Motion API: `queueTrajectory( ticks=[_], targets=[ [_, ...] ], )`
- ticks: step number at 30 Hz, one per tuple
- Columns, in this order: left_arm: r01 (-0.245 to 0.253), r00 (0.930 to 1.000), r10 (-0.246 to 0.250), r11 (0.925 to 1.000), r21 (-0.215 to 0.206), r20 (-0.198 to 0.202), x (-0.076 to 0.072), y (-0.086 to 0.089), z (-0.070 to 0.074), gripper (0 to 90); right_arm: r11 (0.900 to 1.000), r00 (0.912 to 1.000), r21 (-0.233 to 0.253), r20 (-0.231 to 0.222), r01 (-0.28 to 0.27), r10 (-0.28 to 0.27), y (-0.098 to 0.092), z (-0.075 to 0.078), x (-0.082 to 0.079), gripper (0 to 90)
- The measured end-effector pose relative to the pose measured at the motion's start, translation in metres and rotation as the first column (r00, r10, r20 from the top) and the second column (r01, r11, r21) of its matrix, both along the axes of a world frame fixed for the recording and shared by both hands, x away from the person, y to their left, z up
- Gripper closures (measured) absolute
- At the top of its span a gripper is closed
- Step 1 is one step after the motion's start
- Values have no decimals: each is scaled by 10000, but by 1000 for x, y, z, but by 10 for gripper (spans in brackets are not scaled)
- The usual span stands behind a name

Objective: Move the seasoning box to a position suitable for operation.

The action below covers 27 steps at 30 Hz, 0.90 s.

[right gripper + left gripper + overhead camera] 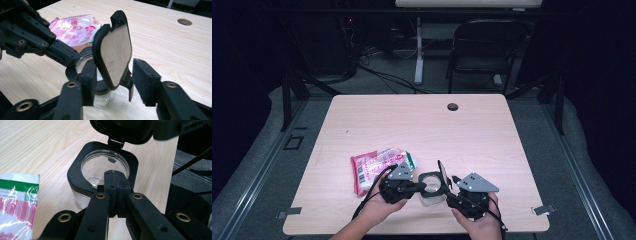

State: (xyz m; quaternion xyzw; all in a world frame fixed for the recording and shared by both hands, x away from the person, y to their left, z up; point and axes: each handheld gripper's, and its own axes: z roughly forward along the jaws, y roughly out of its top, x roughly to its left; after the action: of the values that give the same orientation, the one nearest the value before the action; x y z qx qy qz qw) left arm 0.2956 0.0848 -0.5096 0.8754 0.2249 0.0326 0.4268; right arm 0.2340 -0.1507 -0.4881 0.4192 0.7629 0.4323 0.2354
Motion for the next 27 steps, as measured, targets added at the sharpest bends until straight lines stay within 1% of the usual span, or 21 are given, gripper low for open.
queueTrajectory(
  ticks=[3, 5, 8, 10, 11, 14, 16, 18, 19, 21, 25, 26, 27],
  targets=[
    [6, 10000, -6, 10000, -14, -11, 0, 0, 0, 900, 9996, 9995, 206, -272, 173, -167, -5, 3, 0, 604],
    [3, 10000, -3, 10000, -23, -17, 0, 0, 0, 900, 9995, 9993, 219, -312, 233, -226, -9, 4, 0, 670],
    [3, 10000, -3, 10000, -27, 7, 0, 0, 0, 900, 9996, 9987, 80, -419, 282, -278, -13, 7, 0, 730],
    [13, 10000, -13, 10000, -39, 1, 0, 0, 0, 900, 9993, 9981, 190, -527, 333, -322, -14, 7, -1, 762],
    [35, 10000, -35, 10000, -62, -8, -1, 0, -1, 900, 9990, 9982, 203, -466, 386, -377, -15, 7, -1, 774],
    [34, 10000, -34, 10000, -85, 11, -1, 0, -1, 900, 9982, 9979, 233, -363, 549, -541, -14, 6, -2, 779],
    [33, 10000, -33, 9999, -105, -16, -1, 0, -1, 900, 9981, 9979, 260, -351, 553, -544, -12, 4, -2, 740],
    [33, 10000, -33, 9999, -111, -23, -1, 0, -1, 900, 9985, 9979, 319, -485, 439, -423, -8, -1, 0, 688],
    [33, 10000, -33, 9999, -118, -16, -1, 0, -1, 900, 9985, 9979, 319, -485, 439, -423, -8, -1, 0, 688],
    [-4, 10000, 4, 9998, -178, 4, -1, 0, -2, 900, 9988, 9979, 234, -508, 419, -406, -5, -6, 3, 670],
    [-80, 10000, 81, 9998, -177, 52, -3, 0, -2, 893, 9987, 9965, 197, -692, 476, -461, -3, -14, 8, 676],
    [-129, 9999, 130, 9998, -124, 99, -3, 0, -1, 885, 9983, 9963, 267, -704, 520, -500, -3, -15, 9, 690],
    [-120, 9999, 121, 9998, -163, 68, -3, 0, -1, 872, 9984, 9960, 199, -719, 537, -521, -4, -16, 10, 707]
  ],
)
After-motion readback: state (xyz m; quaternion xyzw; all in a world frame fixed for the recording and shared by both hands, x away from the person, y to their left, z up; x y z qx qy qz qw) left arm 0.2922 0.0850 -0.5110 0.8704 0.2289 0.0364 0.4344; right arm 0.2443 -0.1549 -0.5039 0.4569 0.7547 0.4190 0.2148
